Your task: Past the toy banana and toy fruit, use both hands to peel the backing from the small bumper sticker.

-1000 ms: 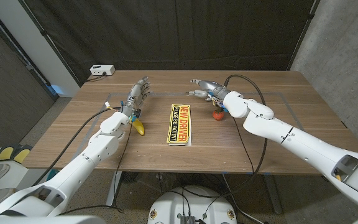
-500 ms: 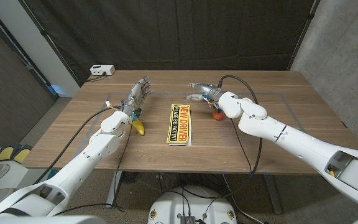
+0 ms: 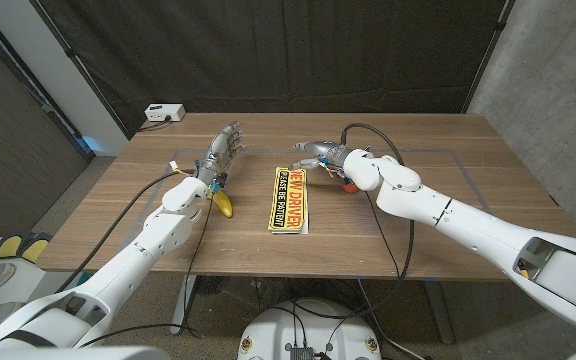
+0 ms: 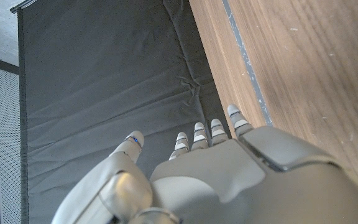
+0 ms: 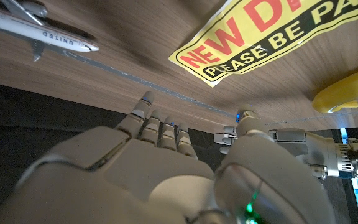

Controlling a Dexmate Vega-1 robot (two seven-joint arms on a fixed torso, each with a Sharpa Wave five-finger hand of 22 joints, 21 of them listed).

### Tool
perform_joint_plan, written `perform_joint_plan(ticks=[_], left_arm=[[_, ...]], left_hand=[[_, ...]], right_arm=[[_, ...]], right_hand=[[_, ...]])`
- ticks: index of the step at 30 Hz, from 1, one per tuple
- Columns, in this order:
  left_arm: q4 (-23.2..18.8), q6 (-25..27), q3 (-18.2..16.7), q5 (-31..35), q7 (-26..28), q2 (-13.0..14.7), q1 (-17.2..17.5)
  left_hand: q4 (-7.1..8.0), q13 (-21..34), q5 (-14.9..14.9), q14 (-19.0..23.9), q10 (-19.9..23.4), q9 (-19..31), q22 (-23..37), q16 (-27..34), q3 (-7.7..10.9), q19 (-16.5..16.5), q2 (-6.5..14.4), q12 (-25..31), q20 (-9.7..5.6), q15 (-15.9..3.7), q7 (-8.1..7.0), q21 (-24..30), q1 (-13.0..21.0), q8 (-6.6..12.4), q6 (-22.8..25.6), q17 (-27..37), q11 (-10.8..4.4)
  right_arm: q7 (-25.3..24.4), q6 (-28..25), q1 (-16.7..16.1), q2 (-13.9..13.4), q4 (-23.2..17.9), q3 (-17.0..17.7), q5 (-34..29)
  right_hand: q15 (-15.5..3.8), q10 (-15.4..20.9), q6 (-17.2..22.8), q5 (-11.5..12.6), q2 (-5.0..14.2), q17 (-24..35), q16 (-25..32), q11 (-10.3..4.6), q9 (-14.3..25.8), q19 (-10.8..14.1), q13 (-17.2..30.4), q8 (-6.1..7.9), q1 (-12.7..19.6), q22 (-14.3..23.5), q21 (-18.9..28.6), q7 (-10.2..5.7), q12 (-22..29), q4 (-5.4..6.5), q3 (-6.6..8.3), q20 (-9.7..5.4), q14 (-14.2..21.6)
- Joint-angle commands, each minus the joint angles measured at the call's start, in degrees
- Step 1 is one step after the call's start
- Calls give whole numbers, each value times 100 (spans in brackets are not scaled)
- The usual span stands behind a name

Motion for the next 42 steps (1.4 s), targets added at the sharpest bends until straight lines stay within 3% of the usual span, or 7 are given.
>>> perform_joint_plan(ticks=[1, 15, 29, 35, 42], left_arm=[[48, -20, -20, -23, -25, 6, -4], [79, -22, -15, -27, -95, 19, -54], [-25, 1, -19, -6, -50, 57, -10], [-62, 10, -20, -2, -47, 73, 2], [-141, 44, -28, -6, -16, 103, 44]], left_hand=[[-41, -5, 7, -16, 15, 16, 16, 25, 7, -31, -8, -8, 13, 44, -3, -7, -50, 35, -5, 4, 25], [-48, -8, 7, -18, 9, 16, 17, 24, 9, -35, -9, -12, 13, 44, -5, -11, -56, 32, -9, 3, 29], [-55, -11, 7, -27, 8, 16, 18, 22, 11, -35, -7, -14, 13, 47, -9, -13, -61, 32, -9, 3, 28], [-59, -12, 7, -28, 3, 16, 18, 21, 12, -36, -8, -17, 13, 45, -5, -15, -64, 34, -4, 3, 40], [-61, -13, 7, -30, 8, 16, 19, 21, 11, -34, -10, -16, 13, 38, -5, -15, -69, 34, -2, 3, 37]], right_arm=[[375, 160, 251, 237, 346, -253, -177], [812, 69, 465, 492, 723, -492, -187], [835, -273, 454, 508, 723, -706, -536], [765, -414, 413, 506, 715, -792, -749], [657, -555, 323, 514, 752, -848, -908]], right_hand=[[-23, -47, -49, 27, -29, 14, 13, 21, 29, -15, 12, -7, 55, 14, -15, -9, -7, 17, -27, -17, -9], [-6, -82, -61, 22, -99, 35, 6, 12, 32, -71, 14, -10, -52, 16, -73, -43, -8, 89, -119, 25, -69], [11, -84, -31, 46, -109, 37, -4, -6, 34, -112, 14, 6, -38, 18, -125, -73, 2, 91, -143, 84, -120], [-51, -49, 34, 127, -61, 20, 22, -39, 34, 2, 11, 43, 260, 15, -133, -97, 26, -26, -40, 45, -45], [-109, 60, 203, 191, -82, 1, 70, -58, 33, 162, 6, 98, 547, 14, -128, -138, 72, -79, 23, 18, 119]])
